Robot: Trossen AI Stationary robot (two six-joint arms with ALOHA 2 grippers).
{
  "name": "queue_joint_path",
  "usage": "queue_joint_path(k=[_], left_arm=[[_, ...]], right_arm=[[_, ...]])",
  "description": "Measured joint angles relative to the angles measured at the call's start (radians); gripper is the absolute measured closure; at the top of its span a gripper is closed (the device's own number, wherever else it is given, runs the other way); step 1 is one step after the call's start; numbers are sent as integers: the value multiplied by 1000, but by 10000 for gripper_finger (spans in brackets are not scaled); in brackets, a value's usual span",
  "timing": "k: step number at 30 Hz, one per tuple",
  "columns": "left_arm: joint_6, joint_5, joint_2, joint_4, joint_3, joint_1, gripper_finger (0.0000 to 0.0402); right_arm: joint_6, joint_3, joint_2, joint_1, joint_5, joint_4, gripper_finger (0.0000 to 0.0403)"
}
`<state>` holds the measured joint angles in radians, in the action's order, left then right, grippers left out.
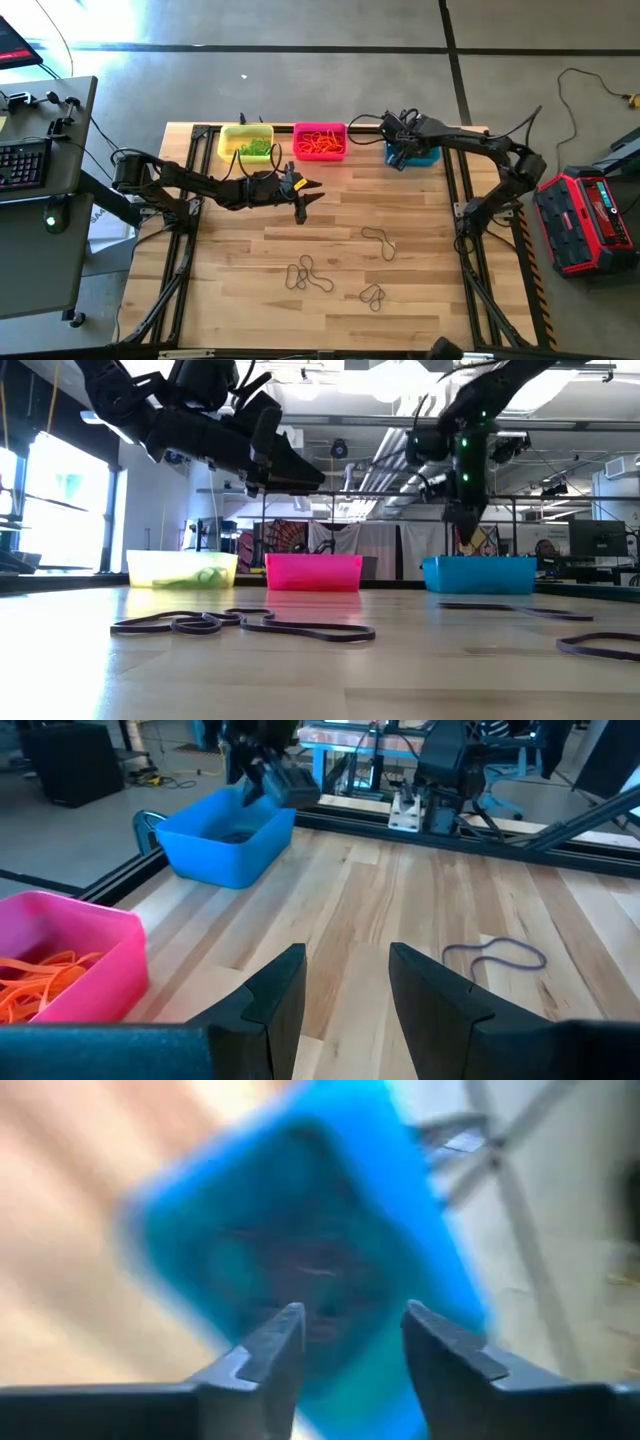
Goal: Sort rubber bands into baskets
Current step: Put the violet rubber band into the blue bin
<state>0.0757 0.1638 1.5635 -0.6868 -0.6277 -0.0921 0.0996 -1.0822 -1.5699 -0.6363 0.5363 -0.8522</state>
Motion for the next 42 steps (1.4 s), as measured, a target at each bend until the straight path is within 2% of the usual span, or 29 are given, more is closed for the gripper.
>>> queue_joint_path(k=[4,6,10,16,24,28,33,37,42], left_arm=[[0,0,0,1,0,0,263],[-2,1,0,1,0,0,263],[-26,4,0,1,0,0,263],[-63,4,0,1,0,0,263],[-73,4,0,4,0,0,263],[-87,4,0,4,0,0,263],[-88,4,0,5,0,0,263],[-88,4,0,8,0,0,263],[-88,4,0,9,0,0,263]], right_arm=[[-38,-1,51,77,-237,10,222],[-77,-1,80,134,-302,6,222],[-156,-1,109,302,-360,-17,234],[-330,1,83,564,-415,-21,252],[-628,1,22,777,-451,7,256],[-667,1,-48,824,-451,17,249],[-637,1,-142,817,-451,26,202],[-553,1,-184,784,-463,29,162],[-431,1,-226,739,-497,47,152]])
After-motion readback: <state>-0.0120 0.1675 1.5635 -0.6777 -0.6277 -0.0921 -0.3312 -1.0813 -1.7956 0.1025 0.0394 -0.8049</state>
